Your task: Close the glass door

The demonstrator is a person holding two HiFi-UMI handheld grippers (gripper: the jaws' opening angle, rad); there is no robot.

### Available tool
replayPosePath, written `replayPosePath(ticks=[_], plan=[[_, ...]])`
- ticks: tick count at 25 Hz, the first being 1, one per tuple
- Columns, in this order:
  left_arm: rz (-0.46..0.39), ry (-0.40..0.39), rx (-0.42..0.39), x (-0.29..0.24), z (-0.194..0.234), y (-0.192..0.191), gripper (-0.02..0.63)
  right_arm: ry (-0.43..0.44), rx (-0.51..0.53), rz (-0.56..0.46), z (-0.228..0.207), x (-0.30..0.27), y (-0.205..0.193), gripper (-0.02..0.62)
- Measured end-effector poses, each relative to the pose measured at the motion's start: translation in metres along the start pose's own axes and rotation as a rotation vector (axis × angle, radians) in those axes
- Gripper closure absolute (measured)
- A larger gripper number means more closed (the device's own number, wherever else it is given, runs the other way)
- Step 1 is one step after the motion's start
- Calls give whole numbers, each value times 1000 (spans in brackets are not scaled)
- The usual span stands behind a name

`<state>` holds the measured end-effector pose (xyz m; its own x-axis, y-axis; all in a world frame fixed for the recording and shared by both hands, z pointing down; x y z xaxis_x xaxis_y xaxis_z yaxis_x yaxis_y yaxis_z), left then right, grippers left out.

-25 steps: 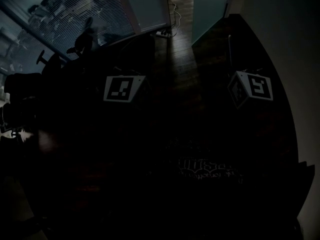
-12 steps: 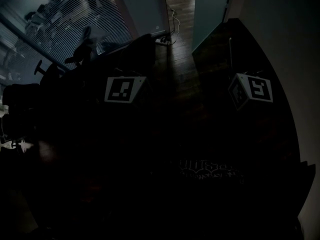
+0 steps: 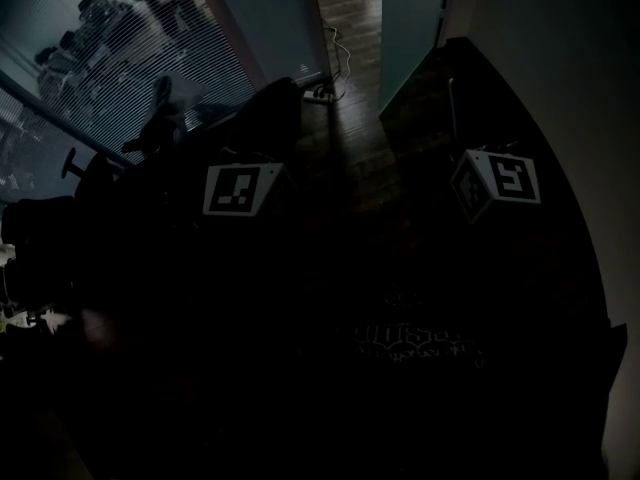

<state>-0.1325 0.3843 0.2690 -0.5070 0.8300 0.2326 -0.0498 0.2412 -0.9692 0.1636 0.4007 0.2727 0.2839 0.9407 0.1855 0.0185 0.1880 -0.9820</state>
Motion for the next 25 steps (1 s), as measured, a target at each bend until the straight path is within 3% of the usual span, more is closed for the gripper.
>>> replayPosePath(ticks=[12,25], plan=[[14,5,12,-31,28,-17,604,3,8,8,-4,-43,-11,594],[17,29,5,-116,50,-38,604,26,-1,-5,-56,-130,-28,594]])
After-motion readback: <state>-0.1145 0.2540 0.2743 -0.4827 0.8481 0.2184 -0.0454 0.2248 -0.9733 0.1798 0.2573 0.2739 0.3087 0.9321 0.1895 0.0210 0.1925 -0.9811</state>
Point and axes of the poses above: the fingertips, and each gripper's own axes: x backward along the fingers, z to its left, y out of its top, the point moved 10 cm from there along x, backward along the fingers, and after that the axes turned 2 degrees about -z, right-handed, at the moved point
